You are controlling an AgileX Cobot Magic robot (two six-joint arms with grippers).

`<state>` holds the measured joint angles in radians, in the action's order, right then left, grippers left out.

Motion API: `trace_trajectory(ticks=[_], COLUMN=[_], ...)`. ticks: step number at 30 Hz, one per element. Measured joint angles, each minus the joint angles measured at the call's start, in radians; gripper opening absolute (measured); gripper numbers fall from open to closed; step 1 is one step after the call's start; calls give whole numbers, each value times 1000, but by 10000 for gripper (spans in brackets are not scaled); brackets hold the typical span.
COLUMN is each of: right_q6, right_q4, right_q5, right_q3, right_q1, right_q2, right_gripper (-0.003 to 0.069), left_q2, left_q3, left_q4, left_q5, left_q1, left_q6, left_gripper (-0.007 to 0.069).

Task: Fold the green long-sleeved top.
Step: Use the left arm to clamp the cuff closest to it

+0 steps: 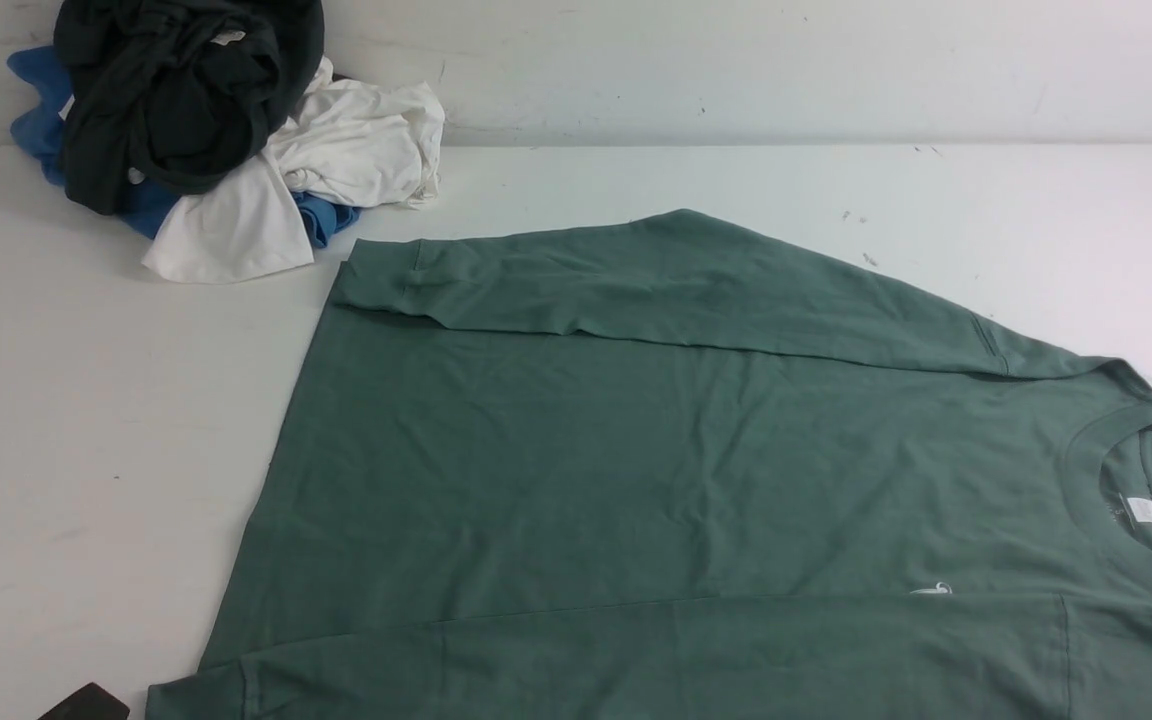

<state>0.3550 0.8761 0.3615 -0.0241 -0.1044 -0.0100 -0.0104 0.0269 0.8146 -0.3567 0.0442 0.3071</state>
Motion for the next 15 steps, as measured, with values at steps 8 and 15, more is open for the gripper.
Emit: trace_trajectory(ticks=[8,15], right_q6=[-97,-506], right_q4=[5,-70], right_q5=[-11,-19], right_q3=[0,182], right_q1=[0,0], right_q2=[0,30], right_gripper=[-15,-15], left_q2=[0,69], left_q3=[-11,-254], left_q4=[60,32], left_q5=[-2,-95], left_q1=[0,0], left_q6=[-78,-502], left_gripper=[-5,-5])
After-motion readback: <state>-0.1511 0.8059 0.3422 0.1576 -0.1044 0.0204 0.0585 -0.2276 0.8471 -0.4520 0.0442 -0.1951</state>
